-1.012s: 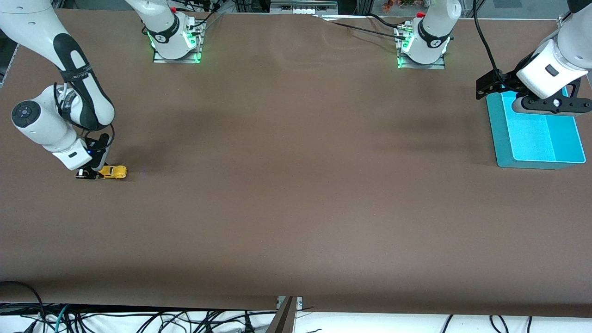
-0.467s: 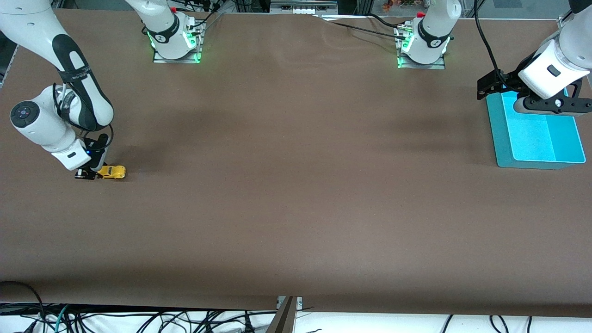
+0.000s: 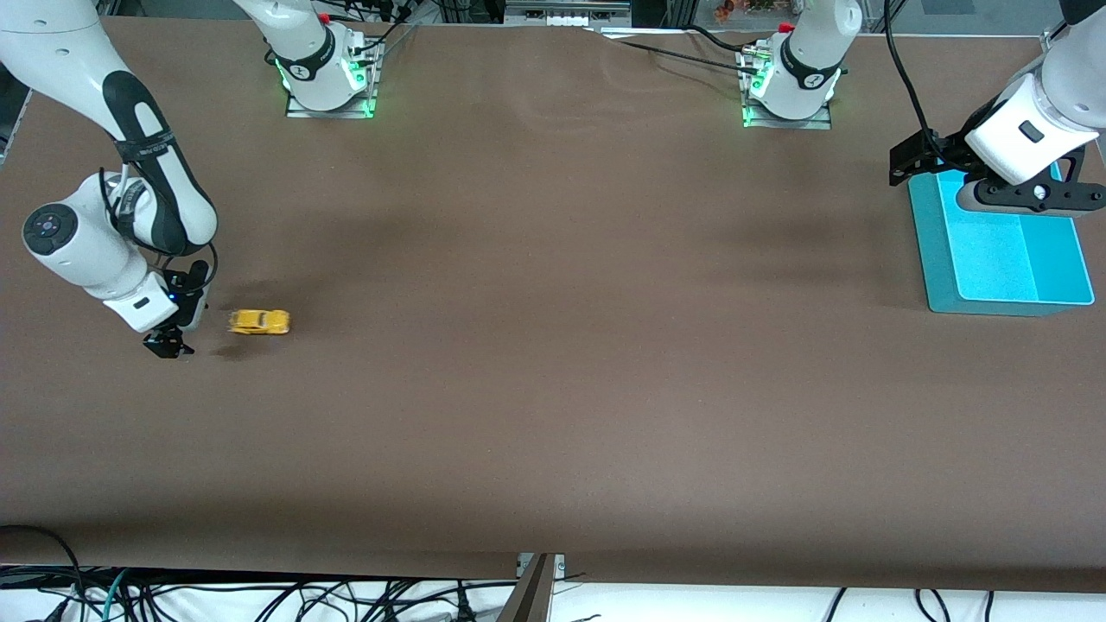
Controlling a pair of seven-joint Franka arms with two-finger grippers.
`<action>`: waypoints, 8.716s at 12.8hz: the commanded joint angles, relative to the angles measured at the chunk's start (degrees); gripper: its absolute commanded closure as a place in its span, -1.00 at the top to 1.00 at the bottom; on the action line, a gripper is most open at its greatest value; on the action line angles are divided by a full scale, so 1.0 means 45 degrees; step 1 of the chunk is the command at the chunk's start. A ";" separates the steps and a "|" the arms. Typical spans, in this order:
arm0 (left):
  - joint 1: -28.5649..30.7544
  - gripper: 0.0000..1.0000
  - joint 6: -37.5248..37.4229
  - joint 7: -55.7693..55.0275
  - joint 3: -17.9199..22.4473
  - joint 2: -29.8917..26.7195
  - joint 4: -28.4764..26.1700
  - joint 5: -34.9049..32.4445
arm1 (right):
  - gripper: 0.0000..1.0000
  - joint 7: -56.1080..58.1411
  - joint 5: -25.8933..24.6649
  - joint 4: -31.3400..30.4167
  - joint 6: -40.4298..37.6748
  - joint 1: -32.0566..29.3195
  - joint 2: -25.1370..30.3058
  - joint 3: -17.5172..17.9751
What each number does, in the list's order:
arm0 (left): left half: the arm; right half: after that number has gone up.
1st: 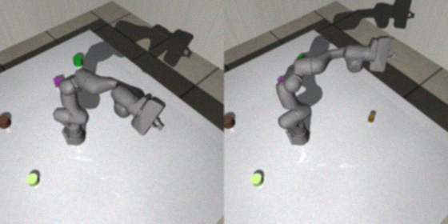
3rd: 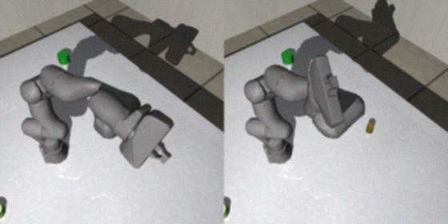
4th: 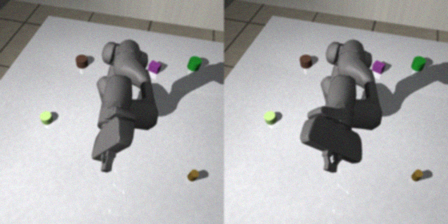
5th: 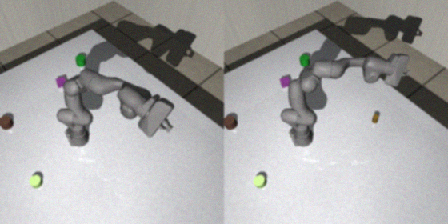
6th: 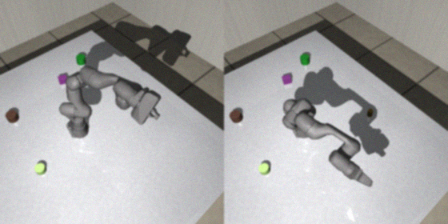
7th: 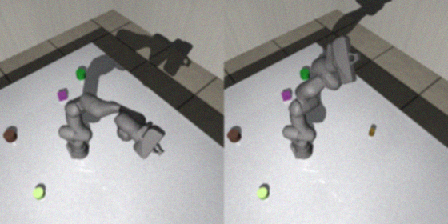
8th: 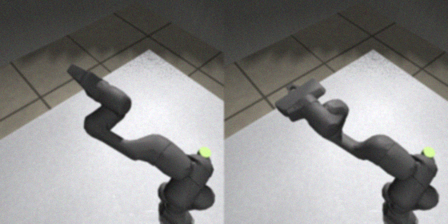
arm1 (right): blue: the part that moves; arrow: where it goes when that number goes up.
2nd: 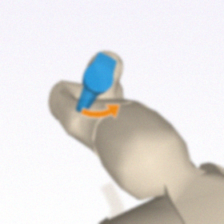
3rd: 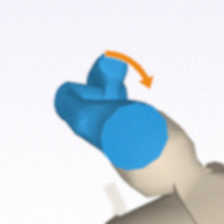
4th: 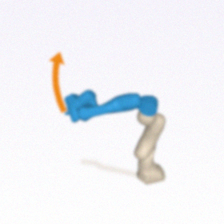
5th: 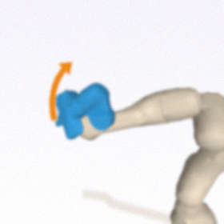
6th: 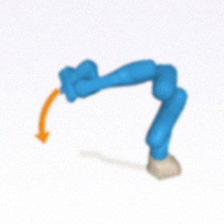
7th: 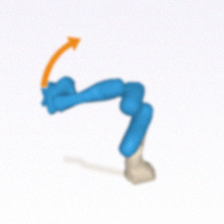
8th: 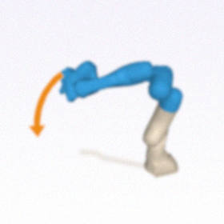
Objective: Wind and store yellow beetle car
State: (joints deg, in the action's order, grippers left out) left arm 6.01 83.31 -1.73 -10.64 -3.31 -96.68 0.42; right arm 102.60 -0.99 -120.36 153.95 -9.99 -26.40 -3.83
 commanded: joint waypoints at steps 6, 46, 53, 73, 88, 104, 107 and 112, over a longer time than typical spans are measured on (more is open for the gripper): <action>0.0090 1.00 -0.0075 0.0092 -0.0076 -0.0045 0.0118 -0.0133 | 1.00 0.0053 0.0084 0.0633 -0.0969 -0.0124 0.0281 0.0362; -0.3599 1.00 1.1189 0.4093 0.0724 0.5125 -0.3866 -0.0231 | 1.00 -2.2566 -0.0365 0.7473 -1.2884 0.1184 0.4381 0.1182; -0.4734 1.00 1.3908 1.0671 0.0957 0.7570 -0.3925 -0.0173 | 1.00 -2.2526 -0.0346 0.7548 -1.2981 0.1379 0.4169 0.1202; -0.1010 -1.00 0.6898 1.3657 0.1310 -0.0834 -0.7139 -0.0250 | 1.00 -2.2526 -0.0346 0.7548 -1.3079 0.1438 0.4129 0.1299; 0.1082 -1.00 0.8128 2.7255 0.6623 0.1769 -0.8163 -0.2923 | 1.00 -2.2545 -0.0366 0.7548 -1.3176 0.1497 0.4129 0.1338; 0.1788 -1.00 0.7618 2.9467 0.8244 0.1556 -0.7890 -0.3648 | 1.00 -2.2545 -0.0502 0.7645 -1.3157 0.1516 0.4129 0.1358; 0.2100 -1.00 0.8203 3.0150 0.8439 0.1790 -0.7928 -0.3668 | 1.00 -2.2526 -0.0502 0.7645 -1.3157 0.1516 0.4129 0.1358; 0.2316 -1.00 0.9729 3.0074 0.8439 0.2884 -0.8007 -0.3396 | 1.00 -2.2545 -0.0502 0.7645 -1.3157 0.1516 0.4129 0.1358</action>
State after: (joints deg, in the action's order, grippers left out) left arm 16.33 125.94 132.98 27.39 8.27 -133.01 -14.80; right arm 1.62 -2.20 -86.23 95.38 -3.29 -8.28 2.06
